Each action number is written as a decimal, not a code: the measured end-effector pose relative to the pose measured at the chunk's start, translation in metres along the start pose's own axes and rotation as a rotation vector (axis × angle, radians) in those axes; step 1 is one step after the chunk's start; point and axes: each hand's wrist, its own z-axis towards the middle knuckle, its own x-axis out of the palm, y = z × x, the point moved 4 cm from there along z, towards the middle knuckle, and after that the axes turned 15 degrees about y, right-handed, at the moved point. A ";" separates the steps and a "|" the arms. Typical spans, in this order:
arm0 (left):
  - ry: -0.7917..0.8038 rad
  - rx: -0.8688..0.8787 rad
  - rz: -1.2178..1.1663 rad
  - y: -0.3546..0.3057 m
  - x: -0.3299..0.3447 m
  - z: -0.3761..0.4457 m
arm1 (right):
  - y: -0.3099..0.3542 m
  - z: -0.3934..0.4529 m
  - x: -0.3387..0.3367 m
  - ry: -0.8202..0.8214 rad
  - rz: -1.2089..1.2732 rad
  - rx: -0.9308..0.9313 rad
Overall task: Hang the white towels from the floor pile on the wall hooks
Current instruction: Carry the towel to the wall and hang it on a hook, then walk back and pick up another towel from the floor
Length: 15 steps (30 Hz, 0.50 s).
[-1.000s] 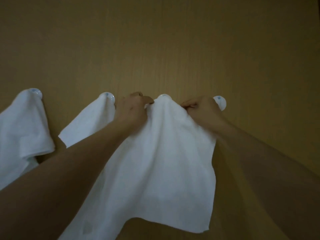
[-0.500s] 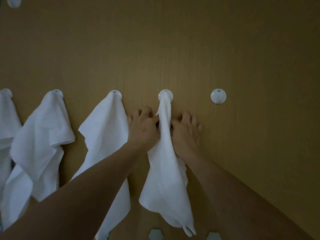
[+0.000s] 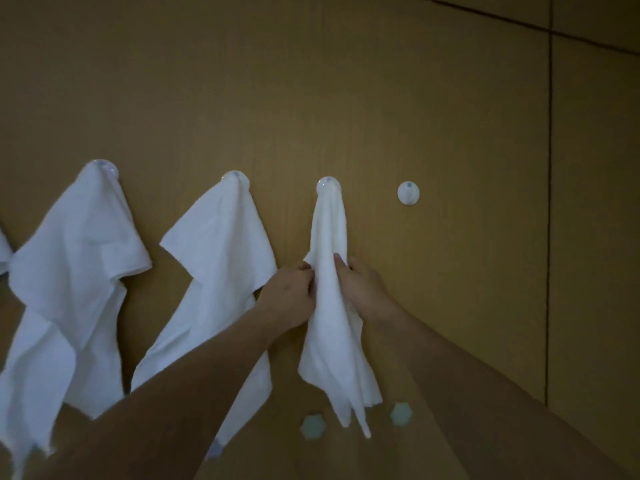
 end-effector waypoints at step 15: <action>-0.125 0.268 -0.190 -0.086 -0.041 -0.065 | 0.055 -0.185 -0.021 -0.308 -0.766 0.408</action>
